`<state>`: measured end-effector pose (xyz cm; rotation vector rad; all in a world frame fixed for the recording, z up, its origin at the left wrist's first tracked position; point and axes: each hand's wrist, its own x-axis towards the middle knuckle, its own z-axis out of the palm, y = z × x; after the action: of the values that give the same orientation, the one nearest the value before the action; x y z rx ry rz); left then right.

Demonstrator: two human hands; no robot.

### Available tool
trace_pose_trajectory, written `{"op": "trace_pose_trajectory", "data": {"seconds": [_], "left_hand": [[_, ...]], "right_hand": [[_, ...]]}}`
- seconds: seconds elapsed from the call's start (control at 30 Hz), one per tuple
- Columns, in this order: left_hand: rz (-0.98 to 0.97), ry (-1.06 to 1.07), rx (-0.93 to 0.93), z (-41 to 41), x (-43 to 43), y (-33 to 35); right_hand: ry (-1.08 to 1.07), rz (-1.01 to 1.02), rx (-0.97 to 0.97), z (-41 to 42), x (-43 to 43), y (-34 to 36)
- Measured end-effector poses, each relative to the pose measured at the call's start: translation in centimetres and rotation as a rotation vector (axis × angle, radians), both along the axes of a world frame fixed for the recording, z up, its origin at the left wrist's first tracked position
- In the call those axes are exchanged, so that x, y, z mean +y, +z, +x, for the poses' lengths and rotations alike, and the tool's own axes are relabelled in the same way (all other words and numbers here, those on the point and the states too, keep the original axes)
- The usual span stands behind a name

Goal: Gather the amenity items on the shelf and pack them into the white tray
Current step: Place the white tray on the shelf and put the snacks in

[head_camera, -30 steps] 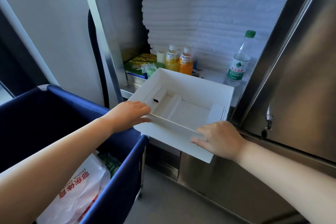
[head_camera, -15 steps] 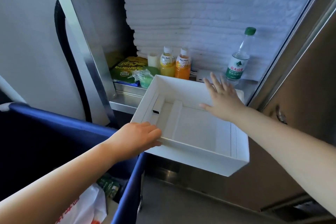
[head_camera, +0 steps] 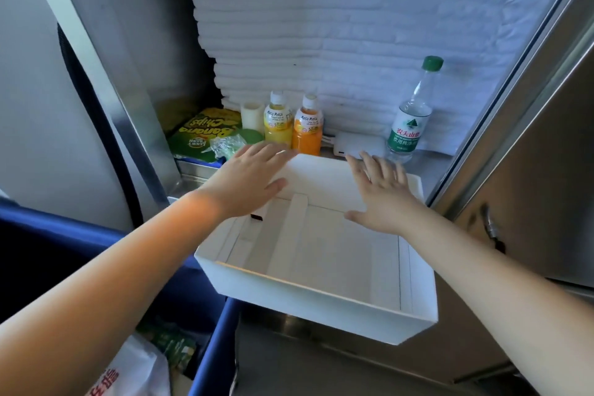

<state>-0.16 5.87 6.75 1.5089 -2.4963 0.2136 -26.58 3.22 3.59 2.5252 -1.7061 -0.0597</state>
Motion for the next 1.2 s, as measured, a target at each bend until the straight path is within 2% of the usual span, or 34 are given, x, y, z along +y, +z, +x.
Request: {"op": "trace_pose_trajectory", "data": {"seconds": [0.1, 0.2, 0.5, 0.67, 1.03, 1.2], "left_hand": [[0.068, 0.068, -0.122, -1.0, -4.1, -0.6], [0.113, 0.053, -0.145, -0.7, -5.0, -1.7], [0.086, 0.02, -0.083, 0.1, -4.8, -1.7], [0.03, -0.024, -0.08, 1.1, -4.3, -2.5], [0.035, -0.057, 0.093, 3.4, -5.0, -2.7], [0.031, -0.055, 0.124, 3.4, -4.3, -2.6]], "right_hand": [[0.038, -0.026, -0.064, -0.5, -0.2, 0.2], [0.065, -0.004, -0.073, -0.4, -0.3, 0.2], [0.16, -0.194, -0.048, 0.0, -1.5, 0.4], [0.216, -0.189, 0.034, 0.8, -2.4, 0.7], [0.214, -0.172, -0.045, 3.1, -3.2, 1.1], [0.278, -0.276, -0.085, 3.3, -2.4, 1.3]]}}
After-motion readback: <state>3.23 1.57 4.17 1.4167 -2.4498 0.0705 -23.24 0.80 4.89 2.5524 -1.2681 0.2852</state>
